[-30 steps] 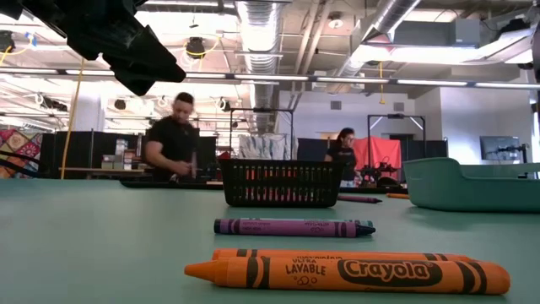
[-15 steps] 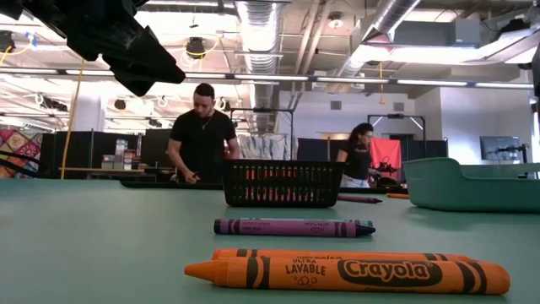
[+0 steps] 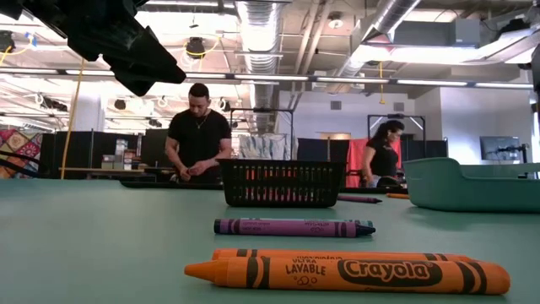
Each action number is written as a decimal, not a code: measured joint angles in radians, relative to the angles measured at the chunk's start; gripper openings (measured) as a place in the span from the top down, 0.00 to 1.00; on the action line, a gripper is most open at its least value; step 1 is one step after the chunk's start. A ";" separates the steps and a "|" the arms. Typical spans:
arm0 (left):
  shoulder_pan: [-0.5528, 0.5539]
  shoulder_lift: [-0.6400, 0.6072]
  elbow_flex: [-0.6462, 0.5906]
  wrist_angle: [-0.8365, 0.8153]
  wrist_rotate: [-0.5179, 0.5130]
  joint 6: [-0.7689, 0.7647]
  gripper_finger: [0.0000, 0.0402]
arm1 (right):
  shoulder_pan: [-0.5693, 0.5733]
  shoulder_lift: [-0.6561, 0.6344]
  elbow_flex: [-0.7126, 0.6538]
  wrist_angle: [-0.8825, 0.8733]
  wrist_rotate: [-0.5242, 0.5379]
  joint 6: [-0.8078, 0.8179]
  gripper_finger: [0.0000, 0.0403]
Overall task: Sort crayons
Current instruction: Put the blue crayon into the green bin
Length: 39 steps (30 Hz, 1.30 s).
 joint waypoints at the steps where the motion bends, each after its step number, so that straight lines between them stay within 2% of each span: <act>1: 0.000 0.000 0.000 0.000 0.000 0.000 0.78 | 0.000 0.000 0.000 0.003 -0.001 -0.014 0.95; 3: 0.000 0.000 0.000 0.000 0.000 0.000 0.78 | 0.000 0.000 0.000 0.009 -0.001 -0.035 0.98; 7: 0.000 0.000 0.000 0.001 0.012 0.002 0.78 | 0.000 -0.001 0.000 0.018 0.009 -0.065 0.98; 14: -0.001 -0.096 0.026 0.067 0.281 0.178 0.78 | 0.016 0.005 0.050 0.032 0.181 -0.196 0.99; 20: 0.012 -0.138 -0.028 0.308 0.283 0.303 0.78 | 0.018 0.001 0.053 0.028 0.366 -0.261 1.00; 27: 0.053 -0.054 -0.097 0.555 0.271 0.215 0.78 | -0.006 -0.061 0.054 0.030 0.476 -0.343 1.00; 33: 0.079 0.025 -0.098 0.589 0.268 0.170 0.78 | -0.051 -0.212 0.056 -0.036 0.465 -0.478 1.00; 35: 0.087 0.035 -0.098 0.588 0.270 0.153 0.78 | -0.078 -0.277 0.058 -0.107 0.425 -0.531 1.00; 39: 0.093 0.035 -0.098 0.575 0.290 0.132 0.78 | -0.149 -0.362 0.058 -0.351 0.276 -0.593 1.00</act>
